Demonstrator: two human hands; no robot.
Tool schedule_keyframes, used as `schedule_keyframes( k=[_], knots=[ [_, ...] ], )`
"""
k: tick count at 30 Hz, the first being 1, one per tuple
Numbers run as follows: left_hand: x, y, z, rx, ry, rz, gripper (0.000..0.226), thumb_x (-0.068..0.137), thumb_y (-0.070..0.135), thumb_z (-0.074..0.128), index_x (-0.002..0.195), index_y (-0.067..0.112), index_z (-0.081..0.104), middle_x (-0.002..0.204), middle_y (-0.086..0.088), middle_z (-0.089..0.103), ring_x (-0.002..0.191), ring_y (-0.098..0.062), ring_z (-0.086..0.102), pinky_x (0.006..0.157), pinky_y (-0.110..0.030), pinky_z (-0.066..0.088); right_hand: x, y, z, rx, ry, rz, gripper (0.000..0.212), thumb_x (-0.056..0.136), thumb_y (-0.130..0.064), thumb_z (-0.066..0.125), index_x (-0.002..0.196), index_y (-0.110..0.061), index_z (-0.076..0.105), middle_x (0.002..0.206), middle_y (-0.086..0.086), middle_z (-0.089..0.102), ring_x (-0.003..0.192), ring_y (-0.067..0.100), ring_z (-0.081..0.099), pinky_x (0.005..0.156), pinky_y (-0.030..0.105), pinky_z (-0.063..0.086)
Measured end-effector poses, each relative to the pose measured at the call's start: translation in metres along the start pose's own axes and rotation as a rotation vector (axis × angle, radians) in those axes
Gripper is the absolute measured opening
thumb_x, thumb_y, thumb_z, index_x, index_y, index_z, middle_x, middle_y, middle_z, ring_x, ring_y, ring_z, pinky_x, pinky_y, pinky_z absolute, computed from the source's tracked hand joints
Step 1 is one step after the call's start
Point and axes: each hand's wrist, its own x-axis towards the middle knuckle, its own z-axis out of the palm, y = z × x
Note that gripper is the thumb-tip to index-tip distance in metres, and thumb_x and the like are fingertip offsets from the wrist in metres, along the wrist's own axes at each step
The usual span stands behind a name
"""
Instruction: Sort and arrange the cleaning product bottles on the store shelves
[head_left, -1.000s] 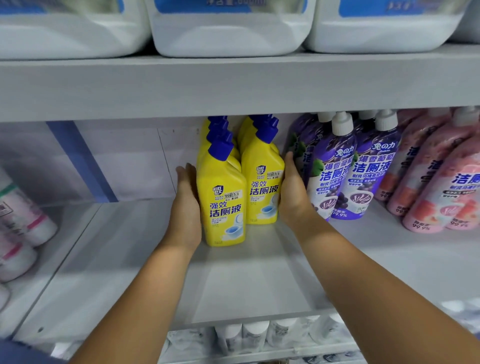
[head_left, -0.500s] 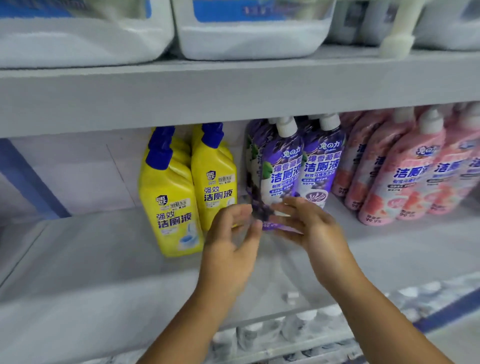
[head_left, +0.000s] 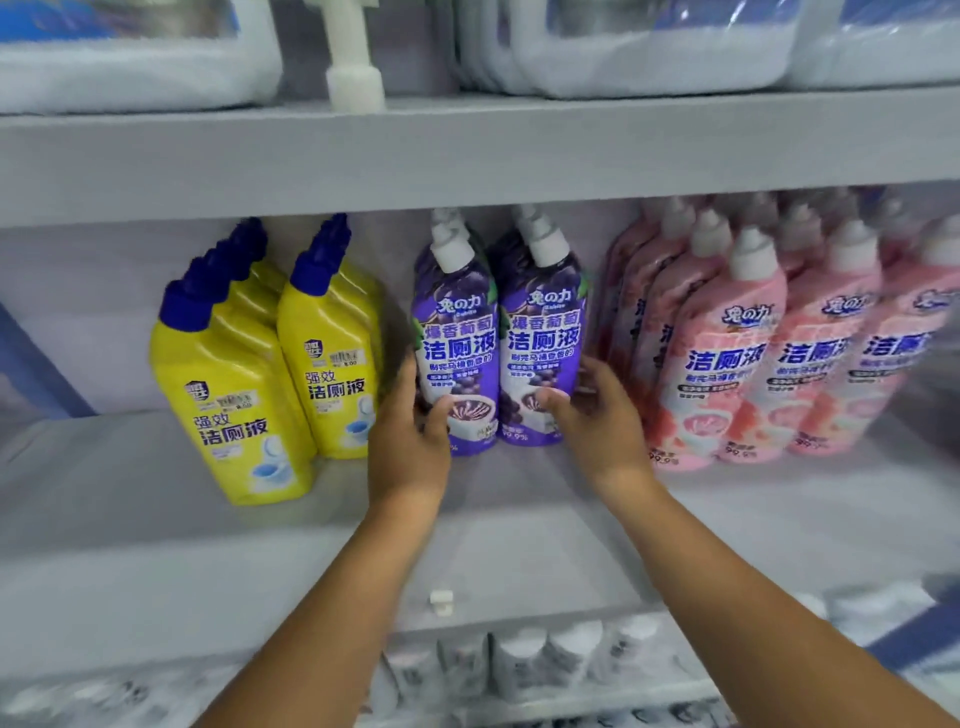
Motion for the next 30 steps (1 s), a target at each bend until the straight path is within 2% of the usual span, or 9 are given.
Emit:
schedule_keyframes(
  k=[4,7,10,13,17,21,23,27,30],
  knots=[
    [0.000,-0.003,0.003,-0.005,-0.002,-0.019,0.059,0.093,0.027,0.059,0.150,0.023,0.043,0.139,-0.001,0.063,0.120,-0.013,0.065,0.102,-0.041,0.055,0.005,-0.001,-0.002,0.086,-0.061,-0.010,0.036,0.083,-0.003,0.077,0.109,-0.025,0.065,0.095,-0.009,0.078,0.088,0.004,0.074,0.075,0.017,0.055],
    [-0.004,-0.001,0.009,-0.082,0.001,-0.061,0.056,0.087,0.037,0.064,0.140,0.025,0.050,0.132,0.001,0.067,0.118,-0.011,0.066,0.100,-0.041,0.056,0.007,-0.002,-0.003,0.109,-0.087,-0.016,0.038,0.081,-0.004,0.078,0.104,-0.031,0.064,0.100,-0.006,0.078,0.091,0.007,0.074,0.079,0.023,0.057],
    [-0.001,0.014,0.013,-0.193,-0.010,-0.123,0.037,0.090,0.050,0.057,0.123,0.034,0.055,0.122,0.009,0.070,0.111,-0.004,0.067,0.095,-0.032,0.056,0.007,-0.001,-0.003,0.137,-0.108,-0.036,0.034,0.088,-0.010,0.076,0.103,-0.035,0.060,0.105,-0.005,0.076,0.094,0.007,0.074,0.079,0.026,0.057],
    [0.010,0.027,0.016,-0.514,-0.022,-0.285,0.045,0.106,0.053,0.036,0.124,0.022,0.063,0.117,0.002,0.075,0.109,-0.013,0.071,0.092,-0.031,0.058,0.007,-0.002,-0.004,0.190,-0.105,-0.013,0.013,0.100,-0.033,0.062,0.111,-0.038,0.056,0.112,-0.012,0.072,0.100,0.001,0.071,0.088,0.031,0.057],
    [0.025,0.029,0.022,-0.598,-0.018,-0.405,0.059,0.106,0.058,0.028,0.130,0.019,0.066,0.114,-0.002,0.077,0.105,-0.021,0.074,0.097,-0.040,0.057,0.015,-0.006,-0.001,0.212,-0.224,0.012,0.026,0.105,-0.052,0.042,0.130,-0.050,0.050,0.124,-0.023,0.067,0.112,-0.002,0.066,0.097,0.030,0.053],
    [0.031,0.022,0.024,-0.579,-0.001,-0.428,0.061,0.104,0.062,0.029,0.129,0.020,0.067,0.115,-0.002,0.077,0.105,-0.021,0.074,0.099,-0.041,0.056,0.017,-0.005,0.006,0.302,-0.277,0.079,0.044,0.108,-0.051,0.032,0.148,-0.037,0.043,0.136,-0.012,0.064,0.121,0.005,0.064,0.101,0.033,0.052],
    [0.032,0.021,0.023,-0.561,-0.007,-0.439,0.060,0.104,0.061,0.029,0.125,0.021,0.069,0.112,-0.001,0.078,0.102,-0.019,0.075,0.095,-0.038,0.057,0.015,-0.003,0.006,0.307,-0.280,0.077,0.046,0.108,-0.051,0.031,0.149,-0.036,0.041,0.138,-0.011,0.063,0.122,0.003,0.063,0.097,0.026,0.052],
    [0.021,0.021,0.016,-0.461,-0.007,-0.370,0.044,0.109,0.049,0.031,0.113,0.023,0.067,0.097,0.011,0.078,0.091,-0.004,0.074,0.070,-0.017,0.057,0.009,0.001,0.002,0.221,-0.264,-0.014,0.041,0.107,-0.037,0.047,0.147,-0.030,0.045,0.134,-0.013,0.064,0.114,-0.005,0.064,0.085,0.012,0.053],
    [0.003,0.009,0.009,-0.252,-0.013,-0.199,0.027,0.104,0.035,0.055,0.123,0.018,0.062,0.111,0.010,0.074,0.100,-0.002,0.071,0.073,-0.011,0.054,0.007,0.016,0.002,0.054,-0.156,-0.069,0.046,0.086,-0.032,0.077,0.129,-0.030,0.059,0.126,-0.002,0.068,0.113,0.014,0.068,0.094,0.040,0.058]
  ],
)
